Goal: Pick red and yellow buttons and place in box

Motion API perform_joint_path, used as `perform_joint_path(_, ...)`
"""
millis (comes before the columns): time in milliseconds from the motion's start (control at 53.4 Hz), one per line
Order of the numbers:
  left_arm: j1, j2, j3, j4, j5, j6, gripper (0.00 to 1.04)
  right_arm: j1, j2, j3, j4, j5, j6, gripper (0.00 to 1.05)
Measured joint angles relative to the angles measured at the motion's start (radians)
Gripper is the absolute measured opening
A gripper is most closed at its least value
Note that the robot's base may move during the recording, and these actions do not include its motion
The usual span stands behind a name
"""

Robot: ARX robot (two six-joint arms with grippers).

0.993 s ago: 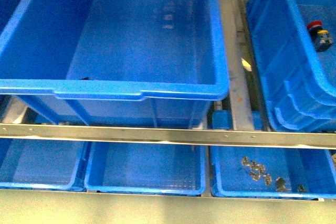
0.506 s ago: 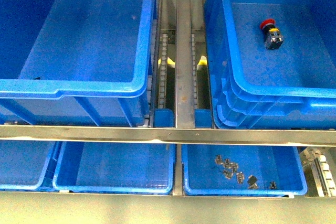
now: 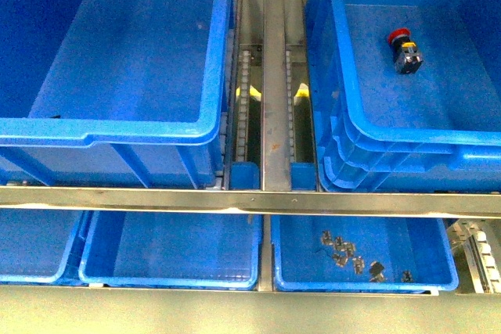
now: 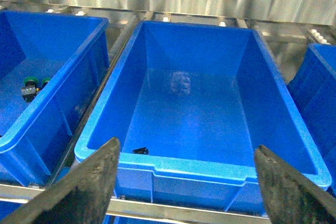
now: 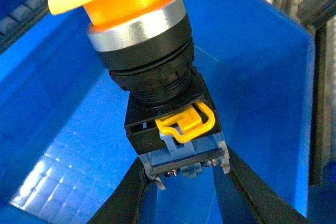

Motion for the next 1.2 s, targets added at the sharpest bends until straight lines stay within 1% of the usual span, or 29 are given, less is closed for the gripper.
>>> perform_joint_path(75, 0.0, 0.0, 0.0, 0.0, 0.0, 0.0, 0.97, 0.002, 0.102, 0.084, -0.027, 0.039, 0.053, 0.25)
perform_joint_path(94, 0.0, 0.0, 0.0, 0.0, 0.0, 0.001, 0.98, 0.002, 0.116, 0.097, -0.034, 0.049, 0.068, 0.25)
perform_joint_path(169, 0.0, 0.0, 0.0, 0.0, 0.0, 0.001, 0.96, 0.002, 0.234, 0.203, -0.092, 0.094, 0.148, 0.25)
perform_joint_path(281, 0.0, 0.0, 0.0, 0.0, 0.0, 0.001, 0.97, 0.004, 0.408, 0.364, -0.14, 0.134, 0.209, 0.25)
perform_joint_path(581, 0.0, 0.0, 0.0, 0.0, 0.0, 0.001, 0.97, 0.005, 0.652, 0.66, -0.238, 0.194, 0.309, 0.24)
perform_joint_path(712, 0.0, 0.0, 0.0, 0.0, 0.0, 0.001, 0.97, -0.001, 0.721, 0.751, -0.293, 0.212, 0.352, 0.24)
perform_joint_path(899, 0.0, 0.0, 0.0, 0.0, 0.0, 0.001, 0.97, -0.019, 0.798, 0.853, -0.349, 0.247, 0.372, 0.24)
perform_joint_path(1124, 0.0, 0.0, 0.0, 0.0, 0.0, 0.001, 0.97, -0.036, 0.855, 0.944, -0.392, 0.248, 0.387, 0.24)
perform_joint_path(1161, 0.0, 0.0, 0.0, 0.0, 0.0, 0.001, 0.97, -0.039, 0.857, 0.951, -0.402, 0.233, 0.391, 0.27)
perform_joint_path(1199, 0.0, 0.0, 0.0, 0.0, 0.0, 0.001, 0.97, -0.041, 0.859, 0.954, -0.405, 0.214, 0.394, 0.34)
